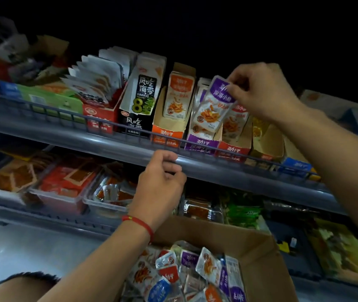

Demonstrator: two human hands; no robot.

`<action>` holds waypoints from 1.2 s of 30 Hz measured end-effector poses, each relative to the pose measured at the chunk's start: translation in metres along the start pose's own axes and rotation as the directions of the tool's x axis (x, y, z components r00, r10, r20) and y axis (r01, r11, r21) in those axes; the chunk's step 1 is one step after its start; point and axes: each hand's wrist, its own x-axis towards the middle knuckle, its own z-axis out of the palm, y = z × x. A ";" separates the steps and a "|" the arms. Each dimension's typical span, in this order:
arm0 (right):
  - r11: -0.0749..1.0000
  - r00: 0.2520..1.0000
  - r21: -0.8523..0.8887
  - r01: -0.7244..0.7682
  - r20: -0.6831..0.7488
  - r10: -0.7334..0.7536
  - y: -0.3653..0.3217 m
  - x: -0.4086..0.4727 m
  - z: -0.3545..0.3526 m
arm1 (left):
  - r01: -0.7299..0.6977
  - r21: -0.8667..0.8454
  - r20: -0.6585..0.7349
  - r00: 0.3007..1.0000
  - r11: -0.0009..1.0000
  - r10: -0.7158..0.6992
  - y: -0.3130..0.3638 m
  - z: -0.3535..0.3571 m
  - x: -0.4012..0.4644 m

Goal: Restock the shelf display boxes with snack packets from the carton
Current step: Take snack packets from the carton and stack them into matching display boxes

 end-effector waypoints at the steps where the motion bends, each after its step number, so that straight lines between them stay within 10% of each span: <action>1: 0.999 1.000 -0.027 0.018 0.020 -0.017 -0.002 0.003 0.007 | 0.002 -0.002 -0.002 1.000 1.000 -0.002 0.000 -0.001 0.001; 31: 0.989 0.995 -0.126 0.071 -0.057 -0.078 0.012 -0.006 0.050 | 0.012 0.008 0.015 1.000 1.000 -0.012 0.004 -0.005 0.001; 36: 0.989 0.979 -0.035 0.144 -0.142 -0.147 -0.001 -0.057 0.035 | -0.052 0.318 0.184 0.983 0.947 -0.008 -0.003 -0.014 0.001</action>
